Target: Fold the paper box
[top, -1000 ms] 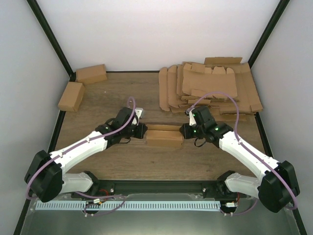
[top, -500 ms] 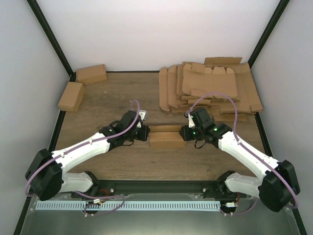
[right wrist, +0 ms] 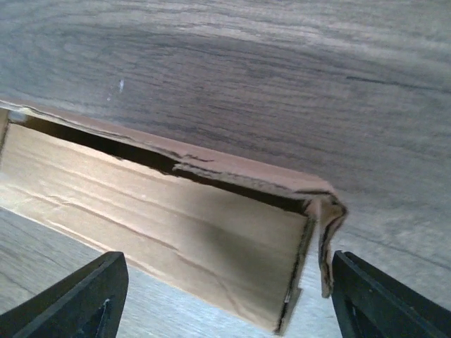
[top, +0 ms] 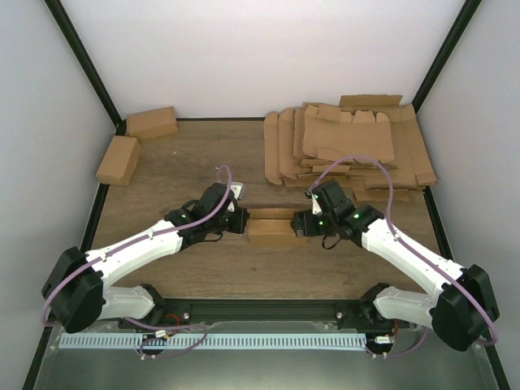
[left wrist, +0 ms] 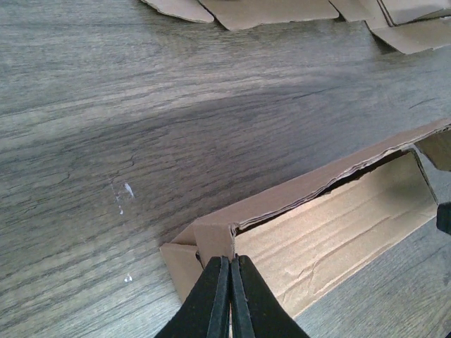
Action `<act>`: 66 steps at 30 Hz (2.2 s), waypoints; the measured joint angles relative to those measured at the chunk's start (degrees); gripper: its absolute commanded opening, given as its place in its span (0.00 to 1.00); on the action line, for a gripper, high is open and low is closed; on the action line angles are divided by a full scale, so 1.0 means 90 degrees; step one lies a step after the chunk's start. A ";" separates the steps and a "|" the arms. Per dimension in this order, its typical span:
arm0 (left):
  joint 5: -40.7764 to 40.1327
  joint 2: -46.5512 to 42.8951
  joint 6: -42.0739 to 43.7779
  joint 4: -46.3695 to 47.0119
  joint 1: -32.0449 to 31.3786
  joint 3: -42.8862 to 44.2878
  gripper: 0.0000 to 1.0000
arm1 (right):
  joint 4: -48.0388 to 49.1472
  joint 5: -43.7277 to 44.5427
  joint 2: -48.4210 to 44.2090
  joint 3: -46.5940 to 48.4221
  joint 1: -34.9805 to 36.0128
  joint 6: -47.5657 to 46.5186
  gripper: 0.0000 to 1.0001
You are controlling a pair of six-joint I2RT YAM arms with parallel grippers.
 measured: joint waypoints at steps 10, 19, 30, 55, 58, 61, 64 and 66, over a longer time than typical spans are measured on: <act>0.0034 0.0000 -0.0073 0.0015 -0.0010 0.0000 0.04 | 0.0323 -0.0119 -0.0580 -0.0495 0.0253 0.0916 0.93; 0.0073 -0.0002 -0.0126 0.0017 -0.0039 0.0000 0.04 | 0.0777 -0.0393 -0.1008 -0.1115 0.0262 0.1627 0.83; 0.0056 -0.0015 -0.0272 0.0049 -0.0185 -0.0002 0.04 | 0.1287 -0.0364 -0.1139 -0.1688 0.0333 0.2297 0.72; -0.0223 -0.0265 -0.0291 -0.0464 -0.0457 -0.0075 0.04 | 0.1717 0.0238 -0.0818 -0.1736 0.0355 0.2652 0.56; -0.0299 -0.0267 -0.0374 -0.0447 -0.0549 -0.0143 0.05 | 0.1724 0.0282 -0.0818 -0.1736 0.0384 0.2671 0.56; -0.0345 -0.0267 -0.0464 -0.0408 -0.0670 -0.0260 0.05 | 0.1727 0.0299 -0.0818 -0.1736 0.0389 0.2676 0.57; -0.0398 -0.0267 -0.0503 -0.0423 -0.0750 -0.0316 0.05 | 0.1722 0.0318 -0.0823 -0.1736 0.0393 0.2667 0.64; -0.0442 -0.0267 -0.0505 -0.0427 -0.0775 -0.0318 0.04 | 0.1693 0.0359 -0.0845 -0.1732 0.0406 0.2630 0.69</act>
